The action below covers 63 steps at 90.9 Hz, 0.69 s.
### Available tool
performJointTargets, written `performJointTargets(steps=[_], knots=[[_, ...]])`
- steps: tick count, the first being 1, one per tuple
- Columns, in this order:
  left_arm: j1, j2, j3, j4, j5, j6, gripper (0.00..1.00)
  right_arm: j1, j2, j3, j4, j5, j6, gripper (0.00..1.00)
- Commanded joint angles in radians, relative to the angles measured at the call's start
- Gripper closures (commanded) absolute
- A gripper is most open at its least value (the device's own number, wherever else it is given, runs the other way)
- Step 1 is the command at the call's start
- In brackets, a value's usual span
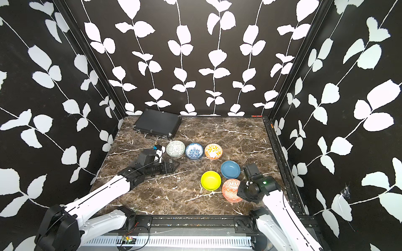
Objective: Stack the bowls
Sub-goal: Pick up the bowl from the center of the board.
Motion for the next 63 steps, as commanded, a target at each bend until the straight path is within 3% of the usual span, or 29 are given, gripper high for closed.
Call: performJointTargets(steps=[1, 43, 63], knots=[[0.005, -0.040, 0.002, -0.001, -0.011, 0.009, 0.01, 0.004, 0.014, 0.106, -0.036, 0.024, -0.004, 1.00], [0.006, -0.094, -0.018, -0.002, -0.045, 0.009, 0.01, 0.004, 0.507, 0.549, 0.159, -0.021, -0.051, 1.00], [0.008, -0.080, -0.014, 0.015, -0.058, 0.011, 0.01, 0.004, 0.686, 0.674, 0.242, -0.077, -0.050, 1.00]])
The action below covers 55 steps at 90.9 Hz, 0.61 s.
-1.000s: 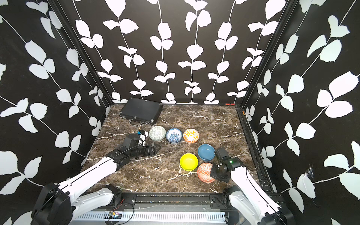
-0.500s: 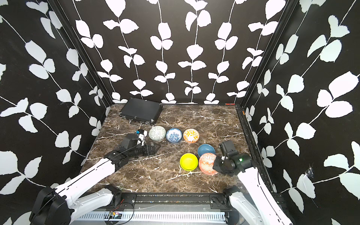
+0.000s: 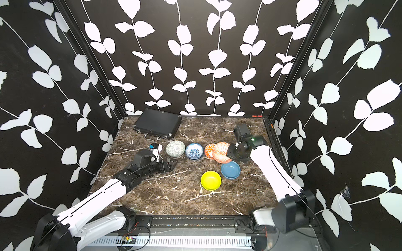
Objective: Stack the bowls
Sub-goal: Pick up the bowl from the center of the board, then place the bowl on the bowl.
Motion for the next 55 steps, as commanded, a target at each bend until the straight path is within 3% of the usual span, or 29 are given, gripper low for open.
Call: performJointTargets(steps=[1, 55], knots=[[0.007, -0.002, -0.013, 0.015, -0.019, 0.011, 0.01, 0.004, 0.064, 0.063, 0.083, -0.048, -0.006, 1.00], [0.014, 0.034, 0.000, 0.028, -0.036, 0.009, 0.01, 0.004, 0.385, 0.222, 0.205, -0.092, -0.042, 1.00]])
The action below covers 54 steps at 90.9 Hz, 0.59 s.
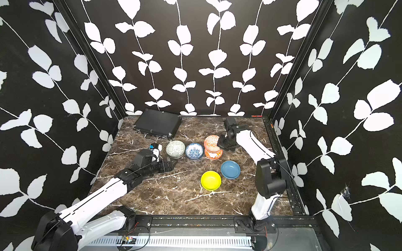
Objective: Stack the bowls
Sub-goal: Place the bowl on the bowl.
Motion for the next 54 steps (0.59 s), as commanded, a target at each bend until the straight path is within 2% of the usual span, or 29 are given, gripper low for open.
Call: performJointTargets(steps=[1, 54], knots=[[0.007, 0.000, 0.006, 0.012, -0.008, 0.010, 0.01, 0.004, 0.013, 0.050, 0.033, -0.010, -0.025, 1.00], [0.015, 0.001, 0.006, 0.011, -0.011, 0.012, 0.01, -0.006, 0.095, 0.048, 0.062, -0.005, -0.045, 1.00]])
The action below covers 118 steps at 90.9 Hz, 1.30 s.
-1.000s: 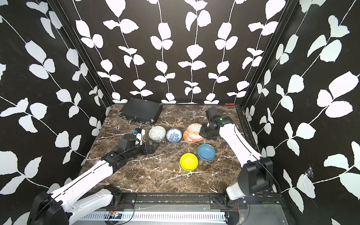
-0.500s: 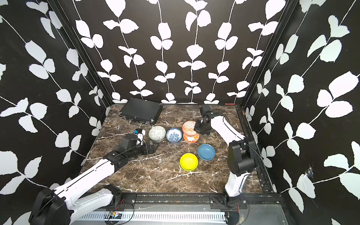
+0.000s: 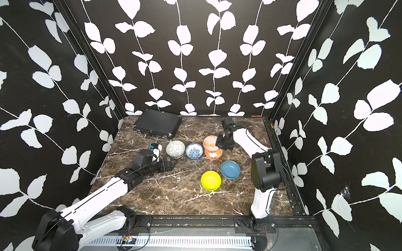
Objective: Stack the bowls
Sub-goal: Place the bowl on the bowl.
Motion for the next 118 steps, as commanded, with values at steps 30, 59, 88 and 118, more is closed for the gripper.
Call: performJointTargets(steps=[30, 59, 88, 118], knots=[[0.010, 0.002, 0.006, 0.014, -0.001, 0.011, 0.01, -0.008, 0.023, -0.004, 0.033, 0.006, -0.024, 1.00], [0.014, 0.003, 0.005, 0.015, 0.001, 0.009, 0.01, -0.008, 0.020, -0.032, 0.036, 0.017, -0.033, 1.00], [0.015, 0.007, 0.006, 0.016, 0.003, 0.009, 0.01, -0.008, 0.014, -0.064, 0.045, 0.018, -0.038, 1.00], [0.017, 0.007, 0.006, 0.016, 0.003, 0.008, 0.01, -0.007, 0.021, -0.066, 0.041, 0.021, -0.038, 1.00]])
